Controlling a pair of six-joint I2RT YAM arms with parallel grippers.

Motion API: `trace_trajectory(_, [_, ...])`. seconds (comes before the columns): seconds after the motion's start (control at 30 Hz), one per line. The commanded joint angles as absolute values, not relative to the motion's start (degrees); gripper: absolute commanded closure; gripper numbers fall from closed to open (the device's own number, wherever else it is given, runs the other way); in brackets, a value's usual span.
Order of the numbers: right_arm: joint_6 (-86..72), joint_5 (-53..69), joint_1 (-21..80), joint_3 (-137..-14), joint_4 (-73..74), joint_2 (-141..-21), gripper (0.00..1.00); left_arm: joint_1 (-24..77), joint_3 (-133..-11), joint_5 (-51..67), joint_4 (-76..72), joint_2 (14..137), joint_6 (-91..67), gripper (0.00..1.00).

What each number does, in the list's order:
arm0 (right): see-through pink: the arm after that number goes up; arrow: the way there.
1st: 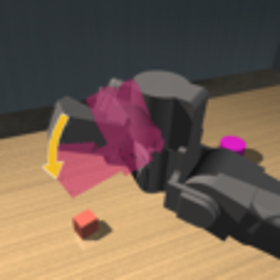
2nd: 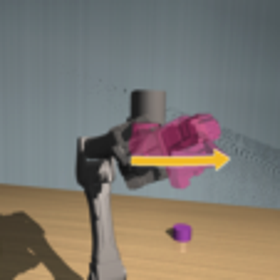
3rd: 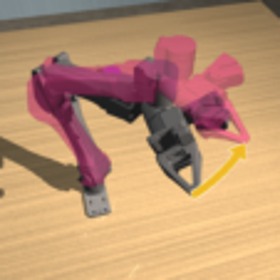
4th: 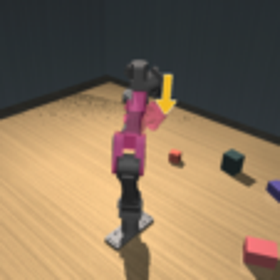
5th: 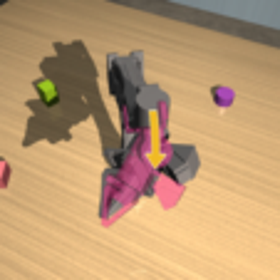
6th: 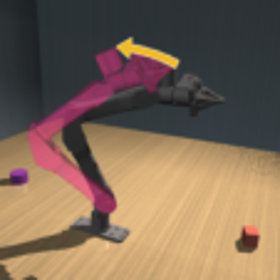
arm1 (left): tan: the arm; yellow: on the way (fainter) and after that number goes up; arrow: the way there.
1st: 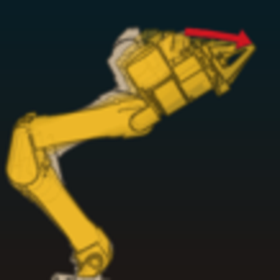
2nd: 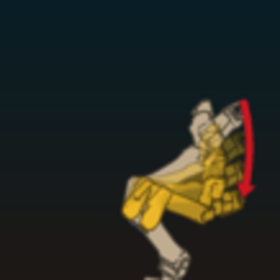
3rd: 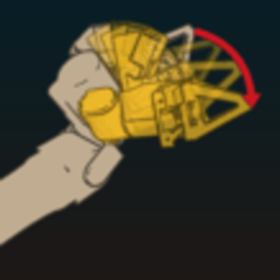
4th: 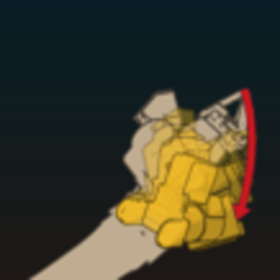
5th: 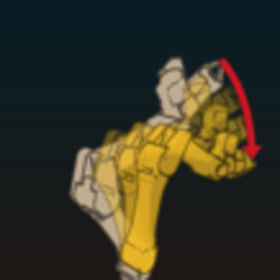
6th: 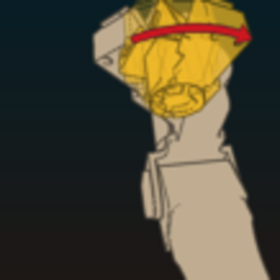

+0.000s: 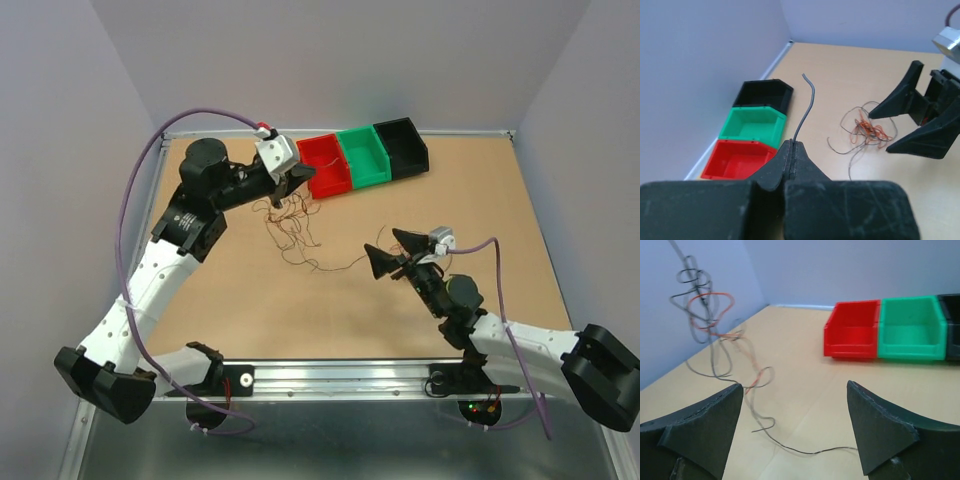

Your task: Untangle the cables

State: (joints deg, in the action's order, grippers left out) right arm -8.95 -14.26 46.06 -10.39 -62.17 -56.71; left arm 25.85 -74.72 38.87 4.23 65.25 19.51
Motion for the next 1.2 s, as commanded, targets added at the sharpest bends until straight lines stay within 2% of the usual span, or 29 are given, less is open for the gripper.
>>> trace_trajectory(0.0, [-5.5, 1.5, 46.1, -13.0, -63.5, -58.9, 0.11, 29.4, -75.9, 37.4, 5.7, 67.0, 18.1, 1.0])
trace_trajectory(0.27, [-2.9, 10.0, 46.0, -23.1, -64.2, -68.5, 0.1, 32.3, -76.5, 37.4, 5.1, 69.2, 16.3, 1.0])
trace_trajectory(0.77, [2.5, 4.9, 46.1, -31.9, -64.2, -71.6, 0.15, 36.6, -75.5, 34.0, 3.7, 70.4, 15.0, 1.0])
trace_trajectory(0.97, [4.7, 4.0, 46.1, -36.5, -64.2, -75.8, 0.25, 37.3, -75.4, 34.3, 3.8, 70.0, 14.5, 1.0])
trace_trajectory(1.17, [3.8, 5.3, 46.1, -40.5, -64.2, -82.9, 0.53, 37.3, -78.5, 33.0, 4.5, 69.6, 13.5, 1.0])
